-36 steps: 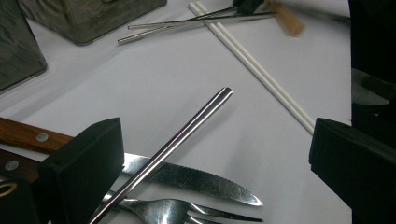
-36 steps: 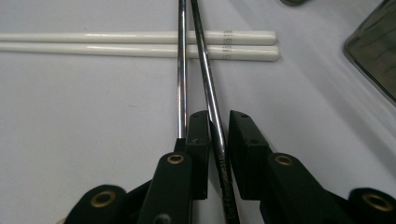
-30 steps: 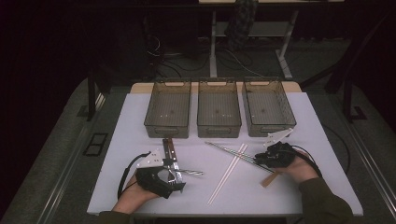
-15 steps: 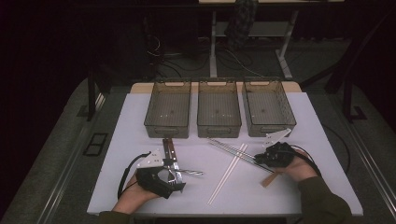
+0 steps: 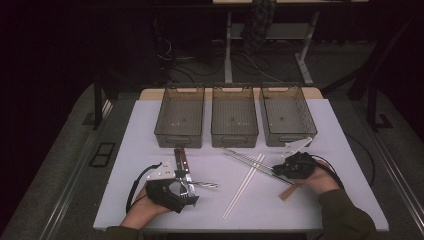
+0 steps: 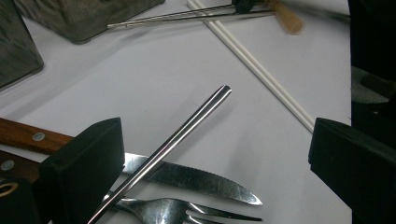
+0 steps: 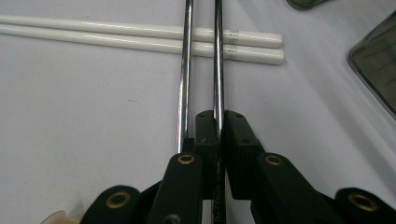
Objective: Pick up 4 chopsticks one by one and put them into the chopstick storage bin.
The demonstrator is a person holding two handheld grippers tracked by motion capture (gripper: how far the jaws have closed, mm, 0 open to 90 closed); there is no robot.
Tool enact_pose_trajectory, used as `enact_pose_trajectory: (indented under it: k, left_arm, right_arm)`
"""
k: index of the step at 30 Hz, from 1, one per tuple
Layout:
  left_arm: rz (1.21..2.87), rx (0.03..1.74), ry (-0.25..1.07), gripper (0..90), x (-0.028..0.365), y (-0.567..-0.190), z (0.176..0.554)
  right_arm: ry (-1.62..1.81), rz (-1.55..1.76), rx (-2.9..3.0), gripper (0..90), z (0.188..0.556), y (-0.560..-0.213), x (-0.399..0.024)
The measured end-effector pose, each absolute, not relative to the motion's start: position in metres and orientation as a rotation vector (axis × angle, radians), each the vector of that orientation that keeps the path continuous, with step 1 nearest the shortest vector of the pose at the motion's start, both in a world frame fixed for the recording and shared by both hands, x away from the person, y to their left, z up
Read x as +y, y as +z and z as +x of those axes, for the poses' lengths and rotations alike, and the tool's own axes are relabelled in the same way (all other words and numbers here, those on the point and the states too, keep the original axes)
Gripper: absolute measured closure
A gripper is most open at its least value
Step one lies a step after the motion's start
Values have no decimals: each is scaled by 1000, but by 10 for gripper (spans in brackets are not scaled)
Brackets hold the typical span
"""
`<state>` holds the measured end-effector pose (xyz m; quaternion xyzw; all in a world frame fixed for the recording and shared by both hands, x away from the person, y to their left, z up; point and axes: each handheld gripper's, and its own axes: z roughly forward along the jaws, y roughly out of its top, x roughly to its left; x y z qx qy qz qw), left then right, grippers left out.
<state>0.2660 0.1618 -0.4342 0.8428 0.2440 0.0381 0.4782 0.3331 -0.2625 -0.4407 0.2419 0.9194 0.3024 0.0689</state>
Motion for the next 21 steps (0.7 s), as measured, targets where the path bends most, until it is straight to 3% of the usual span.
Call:
enact_pose_trajectory:
  k: [21]
  left_arm:
    - [2056, 593, 93, 22, 162, -434, 266]
  right_arm:
    - [1097, 803, 2733, 843, 329, -422, -281]
